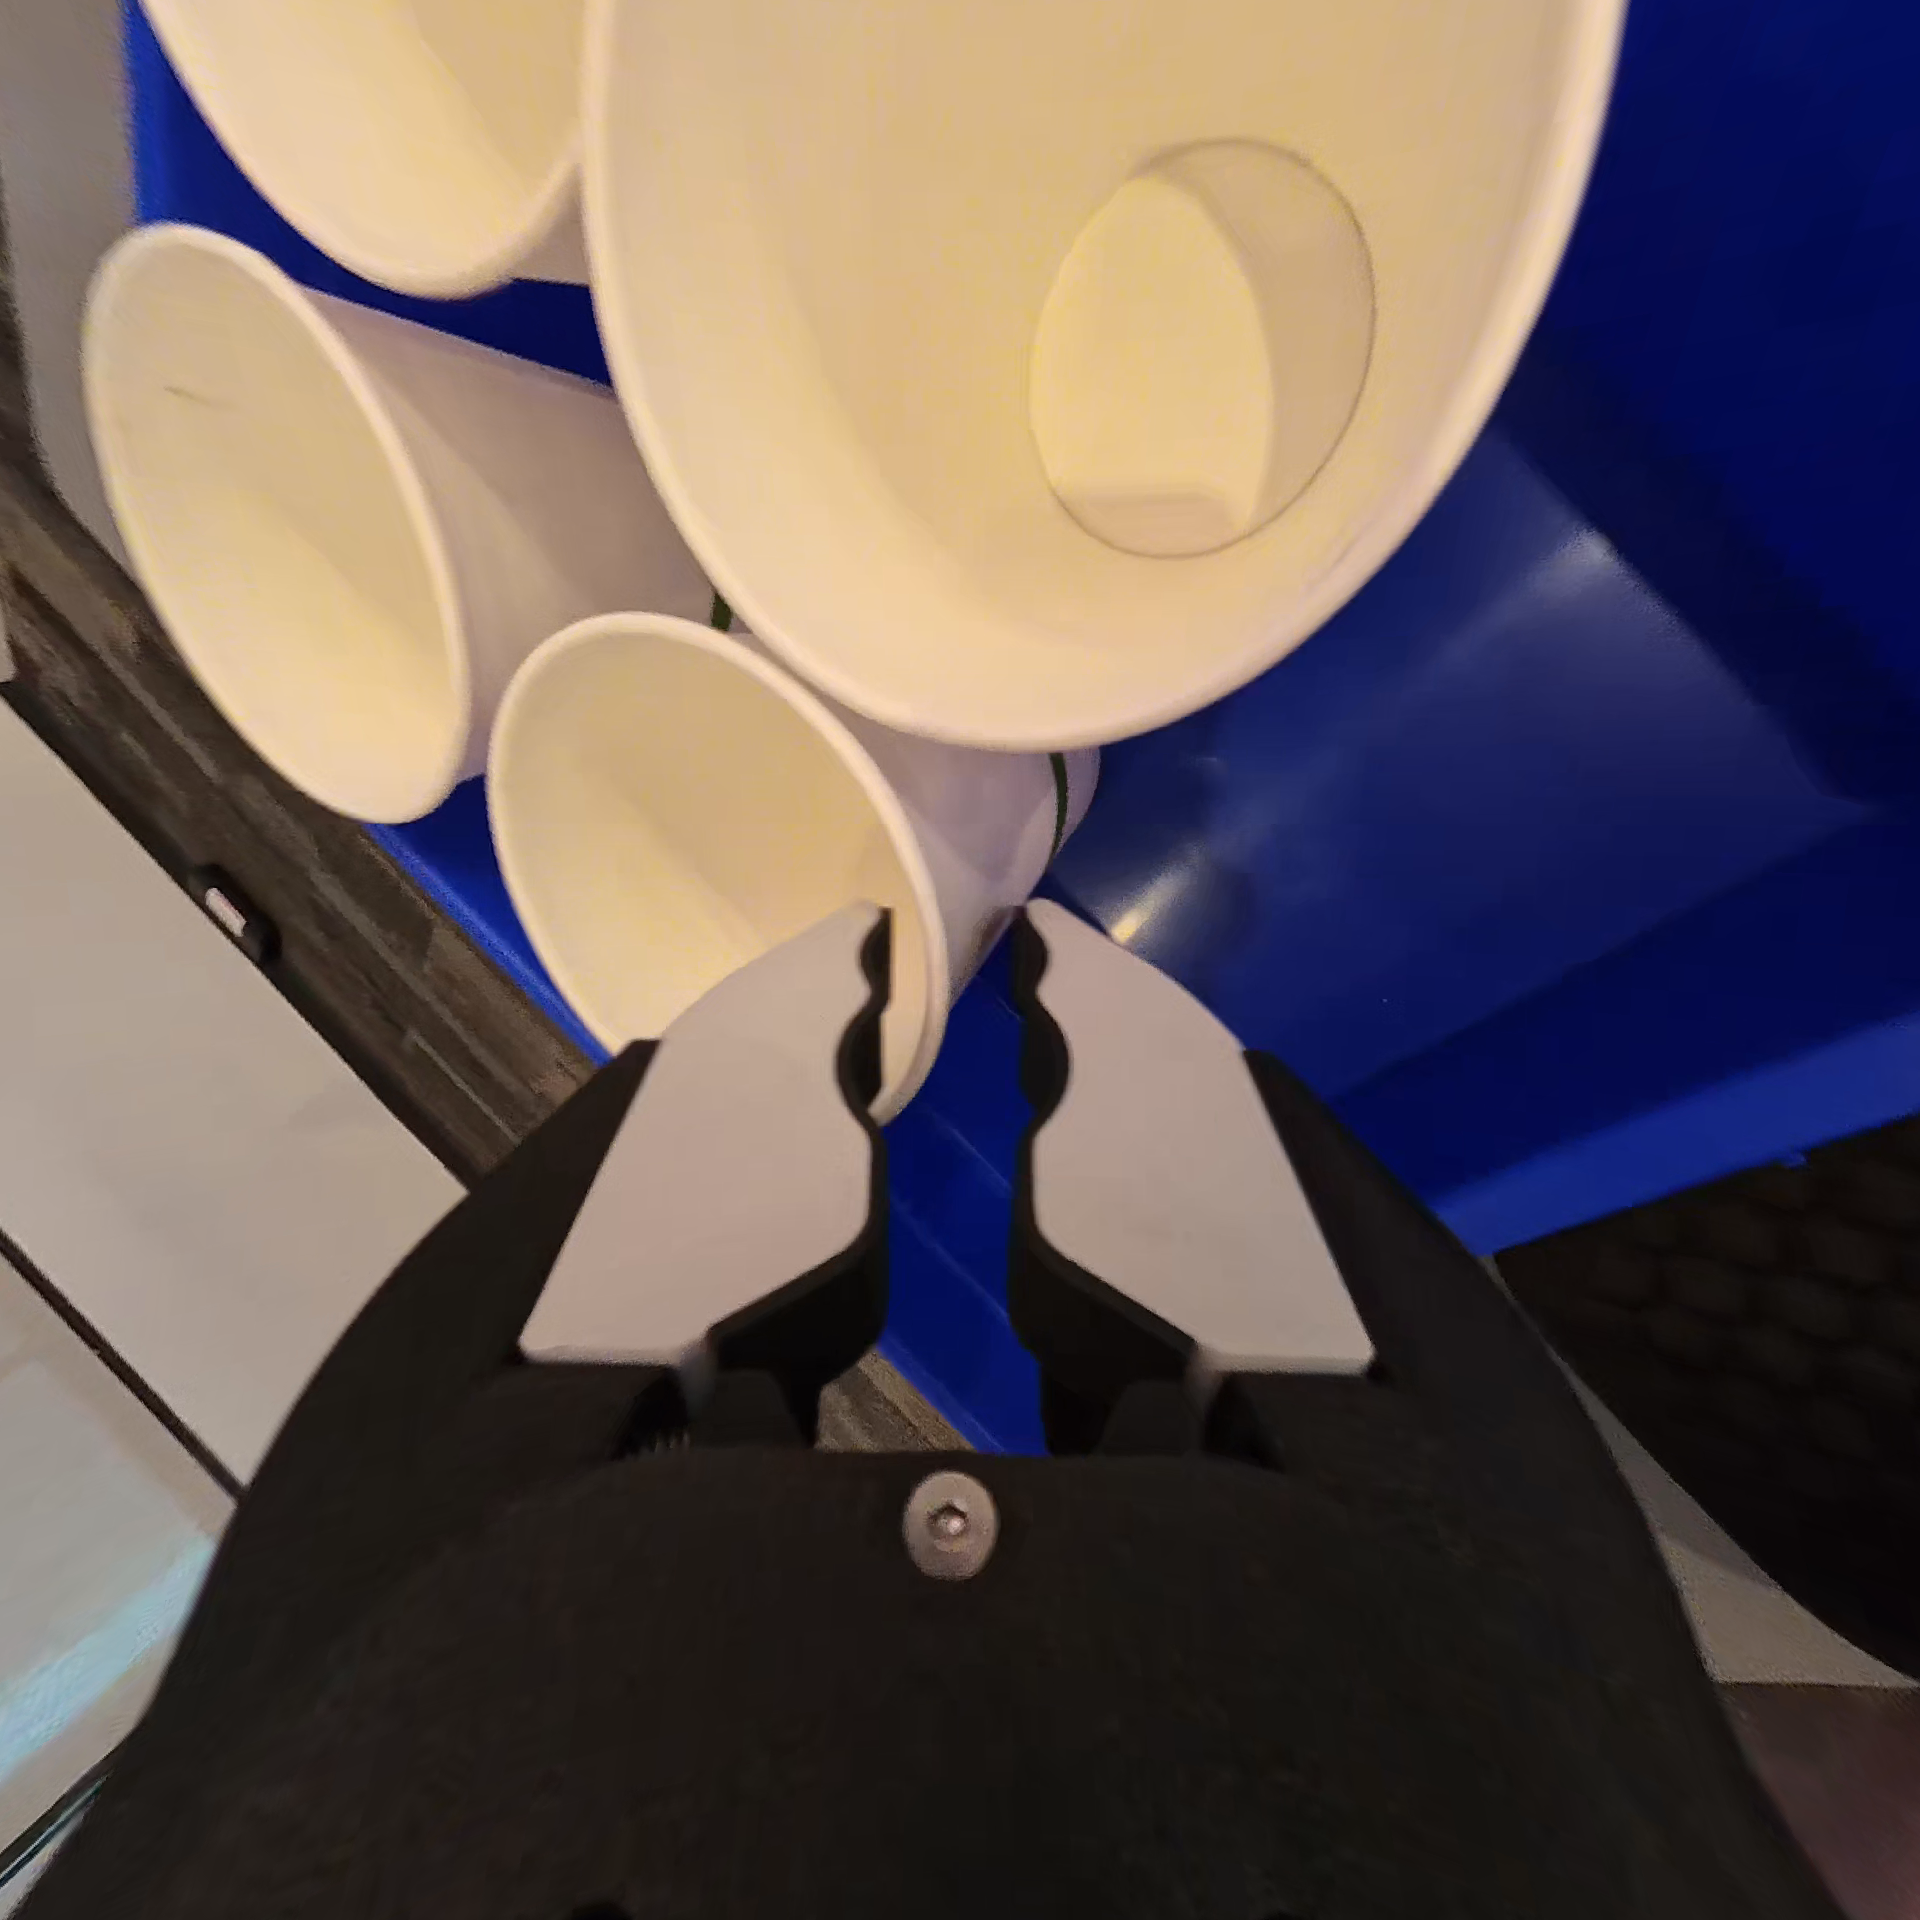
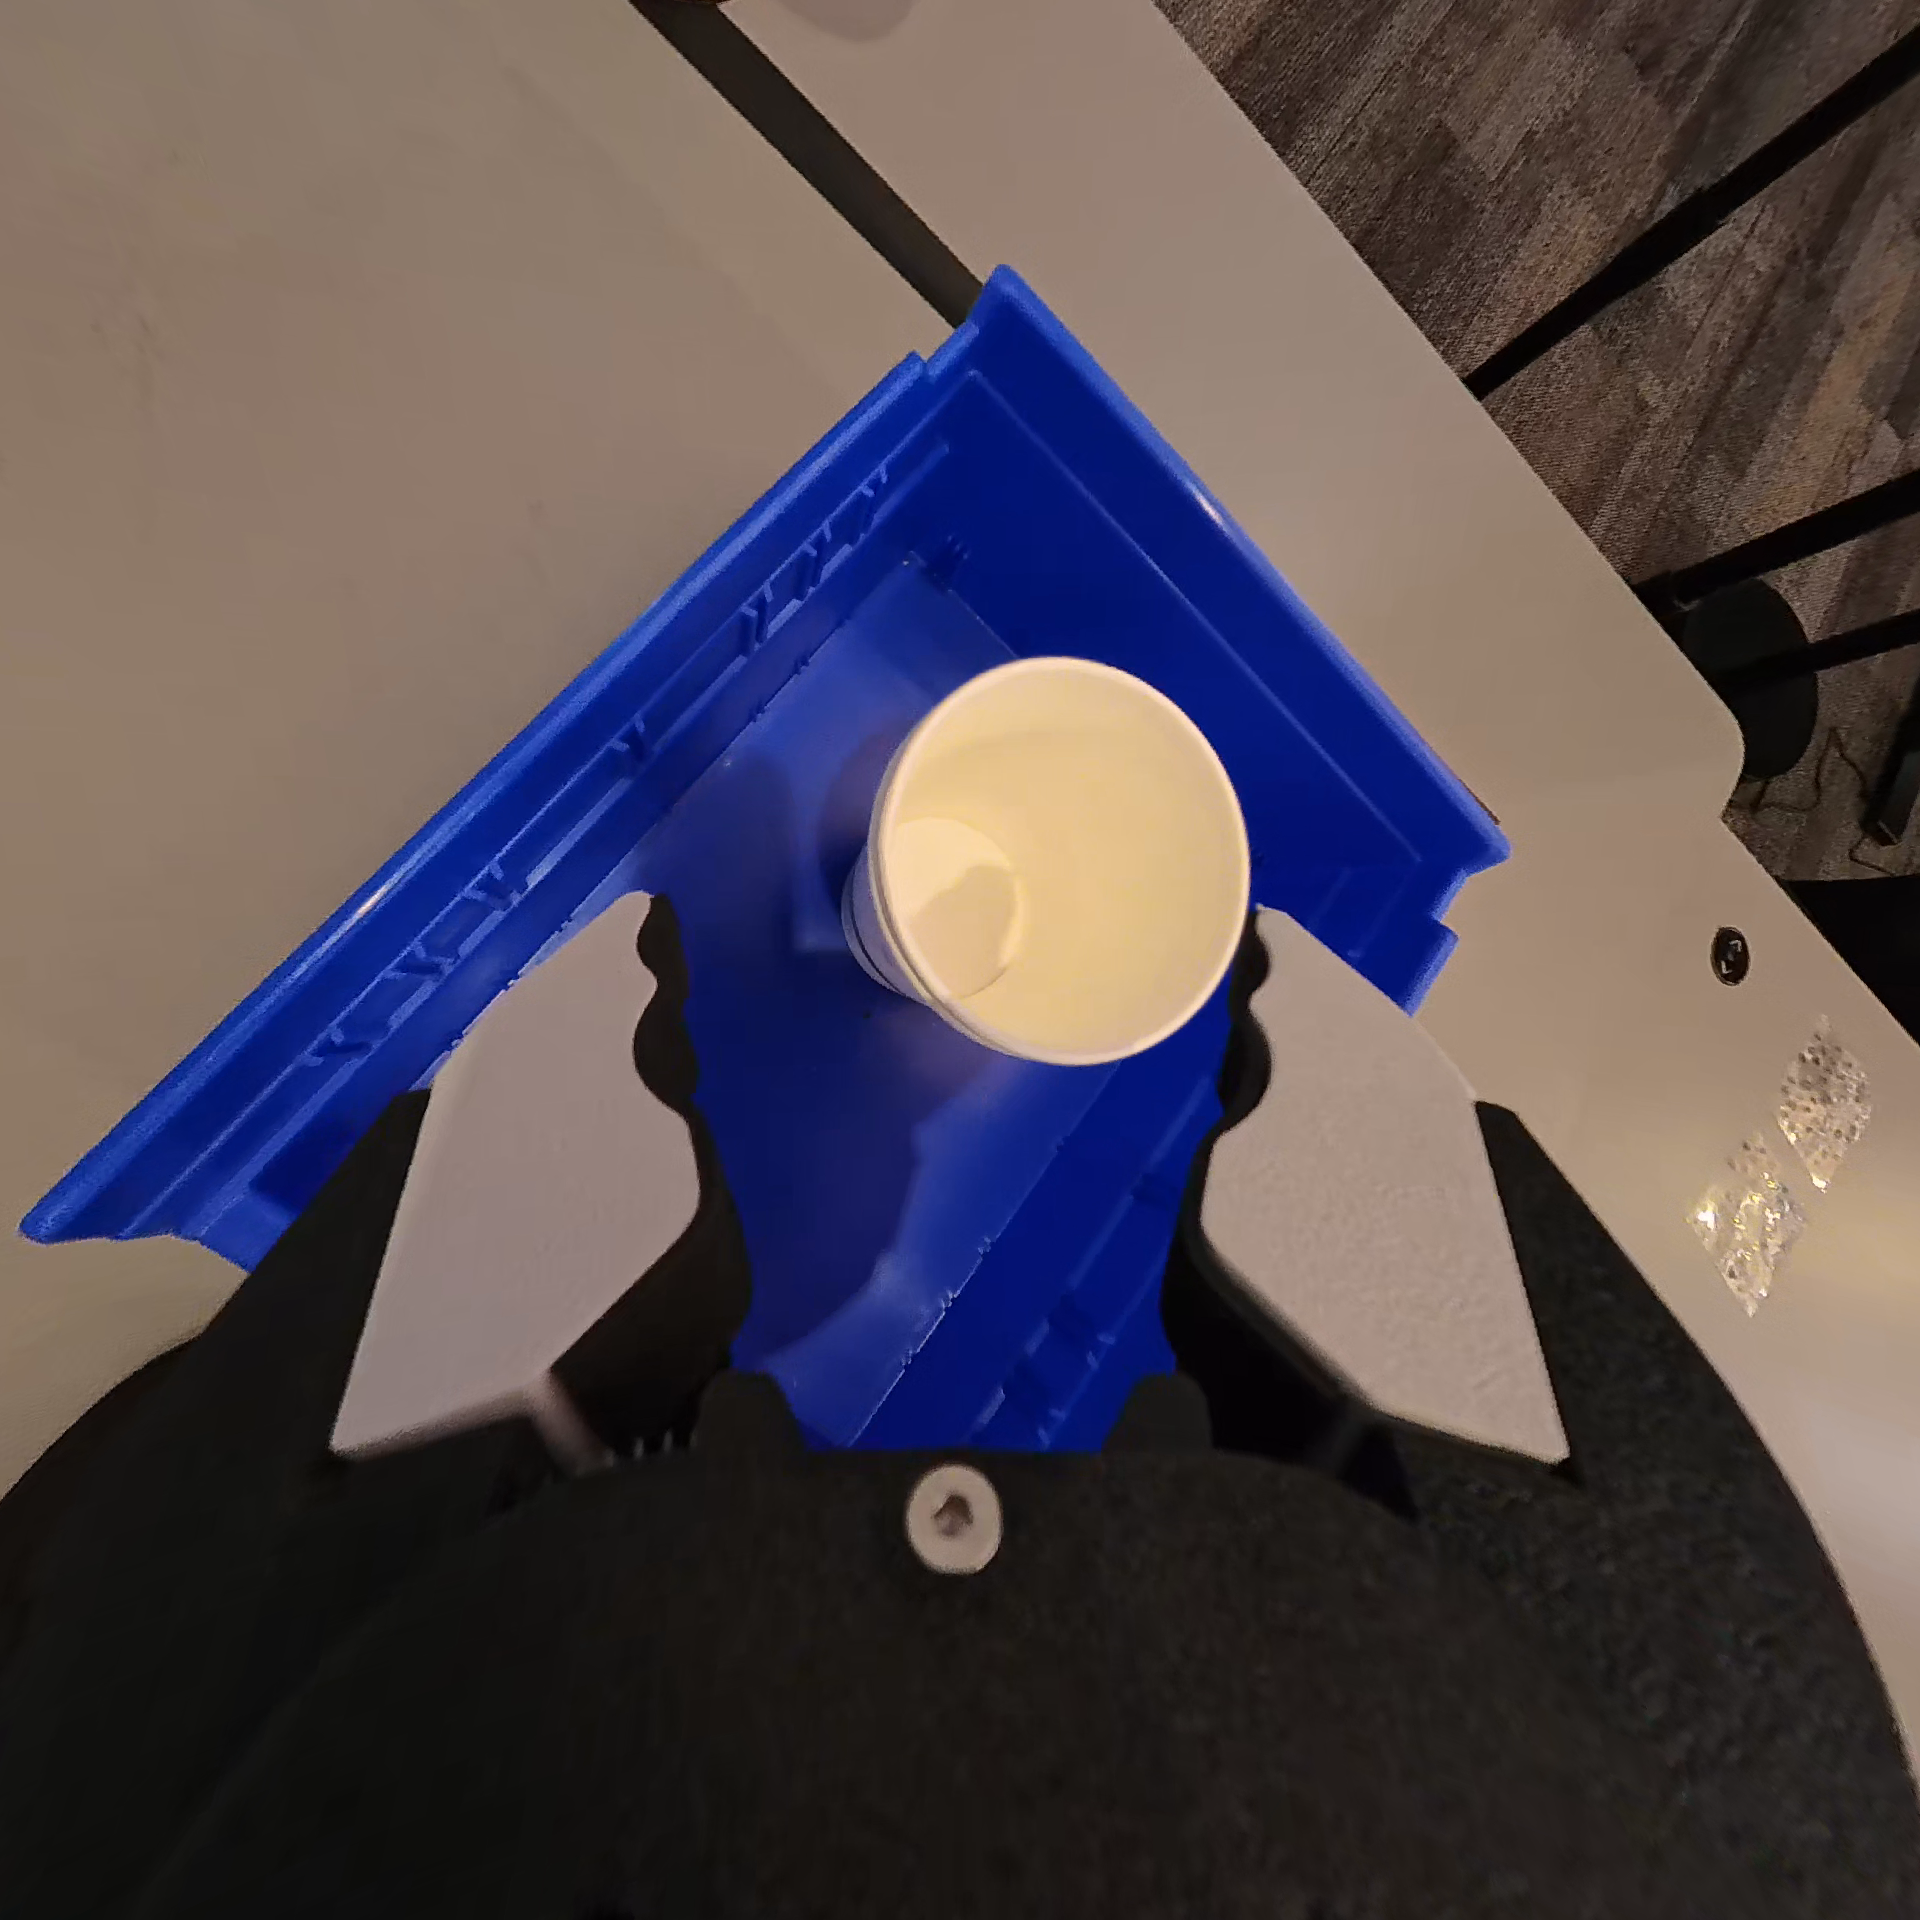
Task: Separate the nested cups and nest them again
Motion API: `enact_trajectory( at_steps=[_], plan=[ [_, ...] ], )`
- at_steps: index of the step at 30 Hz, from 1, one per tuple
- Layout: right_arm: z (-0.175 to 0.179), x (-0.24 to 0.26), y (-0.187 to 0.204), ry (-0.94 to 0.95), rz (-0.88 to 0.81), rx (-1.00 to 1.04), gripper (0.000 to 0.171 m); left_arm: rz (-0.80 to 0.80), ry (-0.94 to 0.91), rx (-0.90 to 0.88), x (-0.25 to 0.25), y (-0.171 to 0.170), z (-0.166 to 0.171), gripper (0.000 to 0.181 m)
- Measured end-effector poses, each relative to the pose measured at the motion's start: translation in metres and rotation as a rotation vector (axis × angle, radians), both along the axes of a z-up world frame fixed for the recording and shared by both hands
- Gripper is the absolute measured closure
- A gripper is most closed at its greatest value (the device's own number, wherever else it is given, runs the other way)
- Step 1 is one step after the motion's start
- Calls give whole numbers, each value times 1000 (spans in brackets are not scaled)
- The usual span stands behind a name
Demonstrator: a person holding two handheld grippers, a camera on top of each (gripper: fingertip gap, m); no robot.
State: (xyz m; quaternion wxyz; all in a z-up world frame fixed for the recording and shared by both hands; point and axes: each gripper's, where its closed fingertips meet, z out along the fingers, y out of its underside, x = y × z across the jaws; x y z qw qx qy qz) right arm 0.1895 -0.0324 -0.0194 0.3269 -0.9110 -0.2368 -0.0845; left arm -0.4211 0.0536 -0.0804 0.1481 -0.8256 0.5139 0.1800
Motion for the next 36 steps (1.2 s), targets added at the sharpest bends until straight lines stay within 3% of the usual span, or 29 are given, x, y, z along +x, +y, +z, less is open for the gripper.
enact_trajectory(
  at_steps=[4,7,10,13,17,23,27,36],
  plan=[
    [-2,-1,0,-1,8,-7,72,20,-21,-39,-2,-7,-1,179],
    [-2,-2,0,2,12,-10,73,50,-13,-57,-8,-21,9,180],
    [2,-3,0,1,12,3,74,64,-28,4,-9,-38,35,181],
    [18,-13,1,0,40,67,76,19,-75,177,2,-51,77,181],
    [63,-60,0,34,208,267,79,-235,-190,367,52,-78,124,181],
    [121,-207,-42,289,757,487,78,-877,-412,310,177,-154,136,181],
    [111,-289,-88,411,1103,397,71,-1094,-427,217,225,-179,116,181],
    [46,-338,-82,424,1150,114,64,-1201,-392,50,263,-192,74,181]
  ],
)
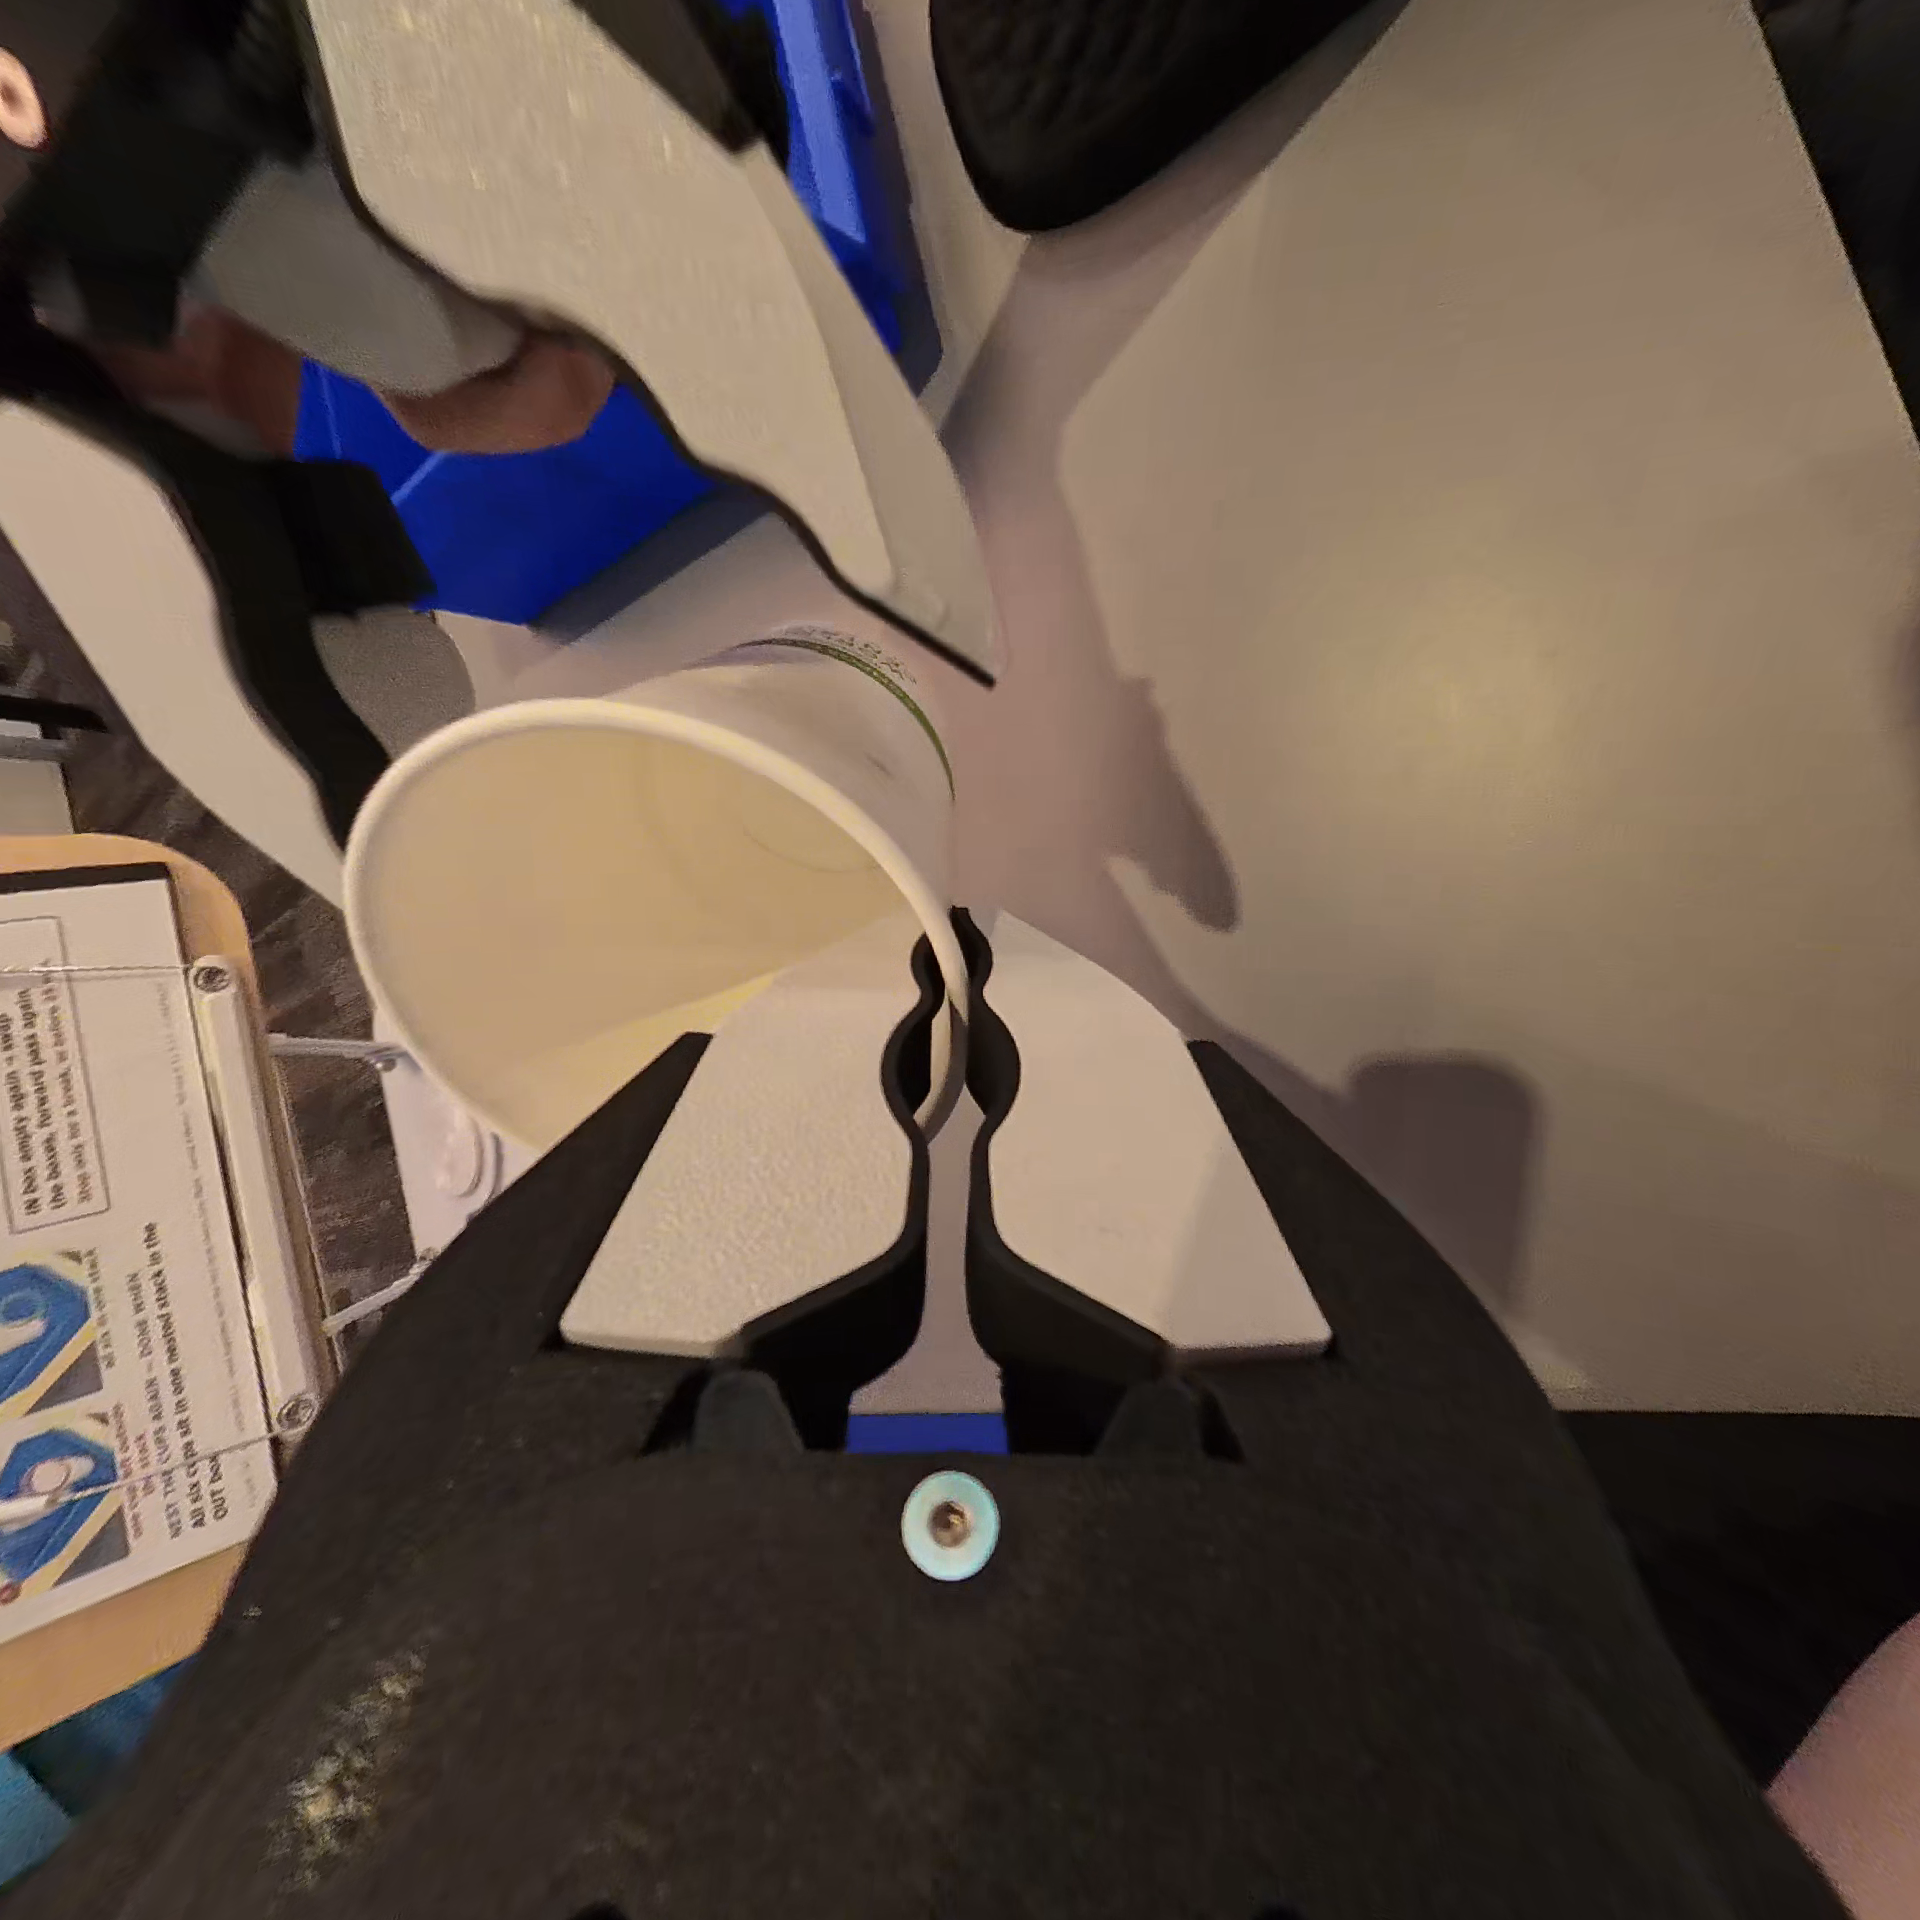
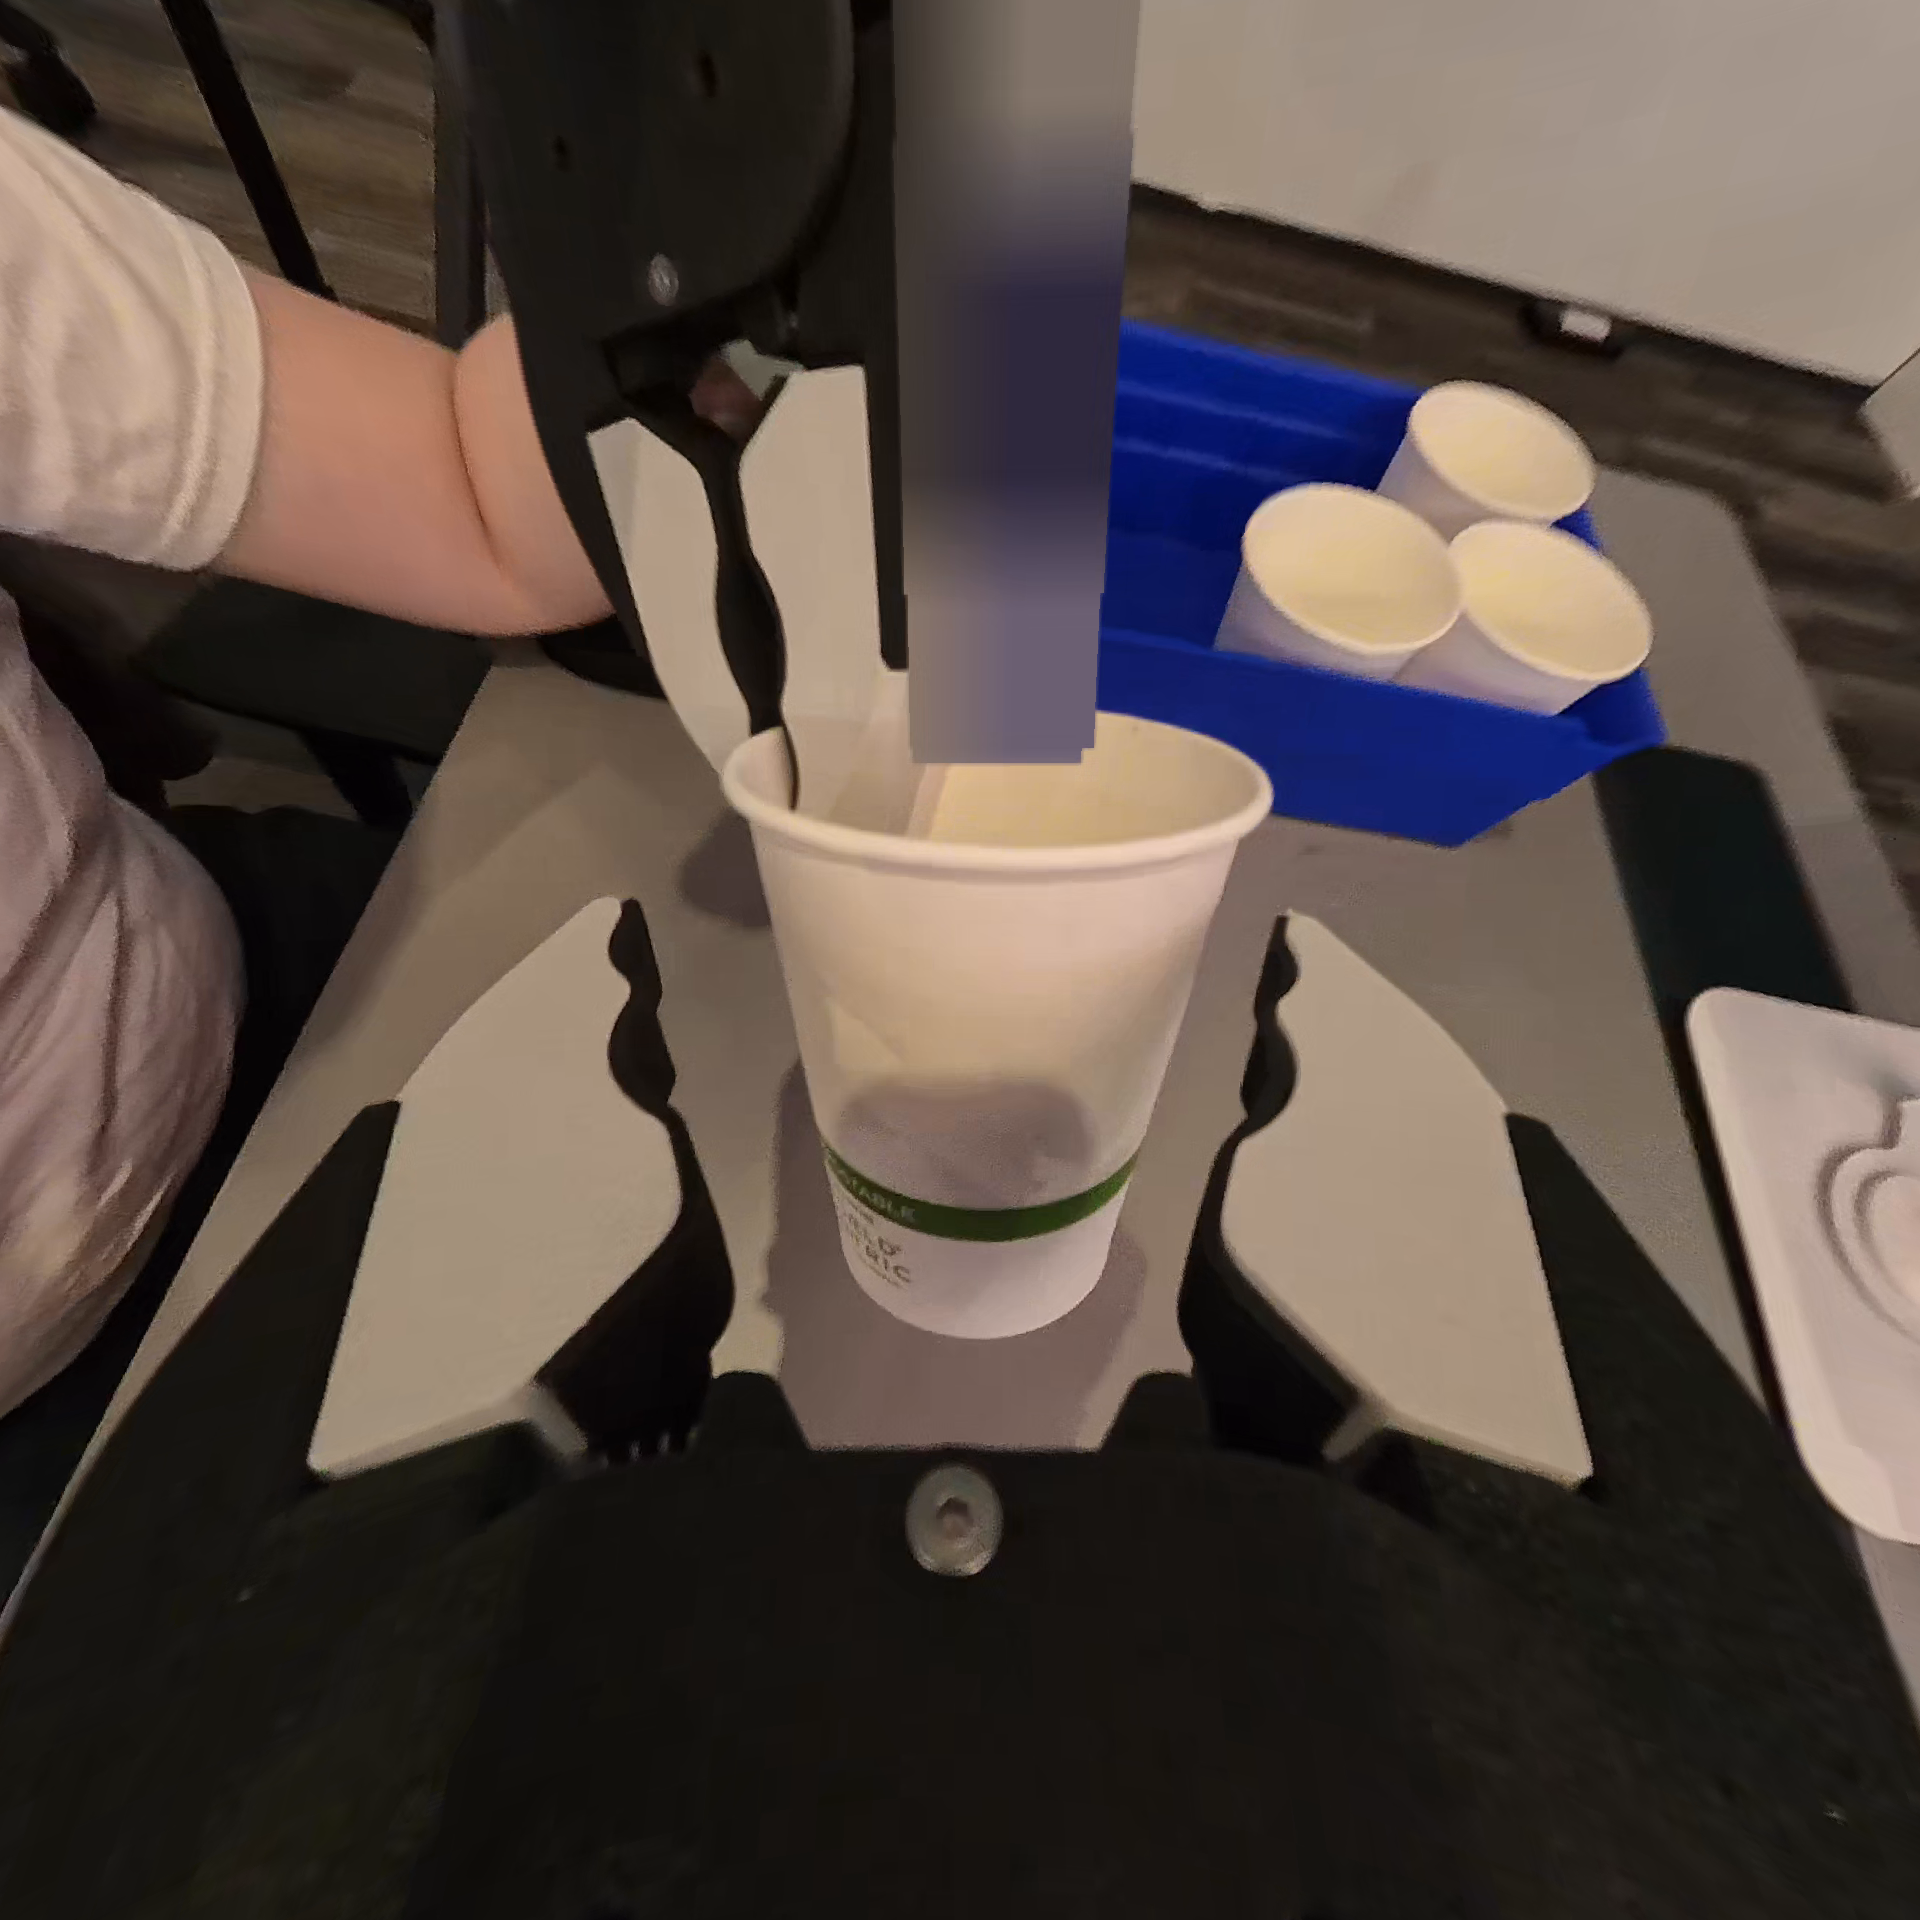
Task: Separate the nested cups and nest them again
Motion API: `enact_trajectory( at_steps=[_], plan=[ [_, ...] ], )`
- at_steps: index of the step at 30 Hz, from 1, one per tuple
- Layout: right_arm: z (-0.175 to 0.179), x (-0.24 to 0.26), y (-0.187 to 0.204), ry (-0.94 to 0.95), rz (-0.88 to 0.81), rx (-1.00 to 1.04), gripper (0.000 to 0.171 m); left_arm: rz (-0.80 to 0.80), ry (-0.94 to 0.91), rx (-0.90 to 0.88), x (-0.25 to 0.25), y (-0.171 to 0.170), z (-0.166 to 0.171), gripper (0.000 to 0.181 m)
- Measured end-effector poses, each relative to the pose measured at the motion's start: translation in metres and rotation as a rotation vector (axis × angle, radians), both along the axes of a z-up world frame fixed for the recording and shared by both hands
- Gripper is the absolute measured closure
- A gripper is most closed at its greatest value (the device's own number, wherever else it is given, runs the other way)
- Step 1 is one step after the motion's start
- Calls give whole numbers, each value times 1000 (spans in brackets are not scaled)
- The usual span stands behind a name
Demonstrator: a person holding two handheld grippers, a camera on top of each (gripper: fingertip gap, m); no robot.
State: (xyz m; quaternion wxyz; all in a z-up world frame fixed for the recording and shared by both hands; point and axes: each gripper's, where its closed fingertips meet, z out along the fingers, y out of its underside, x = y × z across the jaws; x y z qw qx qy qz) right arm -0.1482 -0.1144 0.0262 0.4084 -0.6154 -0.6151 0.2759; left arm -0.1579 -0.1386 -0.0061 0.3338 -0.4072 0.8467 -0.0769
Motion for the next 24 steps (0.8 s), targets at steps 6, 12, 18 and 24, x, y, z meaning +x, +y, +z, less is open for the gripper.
enact_trajectory(
  at_steps=[6,12,18,24],
  plan=[
    [-26,-4,3,-96,10,-36,71,-14,26,7,2,-3,-6,181],
    [-33,-6,0,-112,35,-71,79,-30,37,5,3,-8,-7,181],
    [-39,-4,3,-136,26,-105,80,45,-36,7,7,1,5,146],
    [6,60,36,-26,-174,-29,81,153,-338,12,-11,20,70,121]
  ],
)
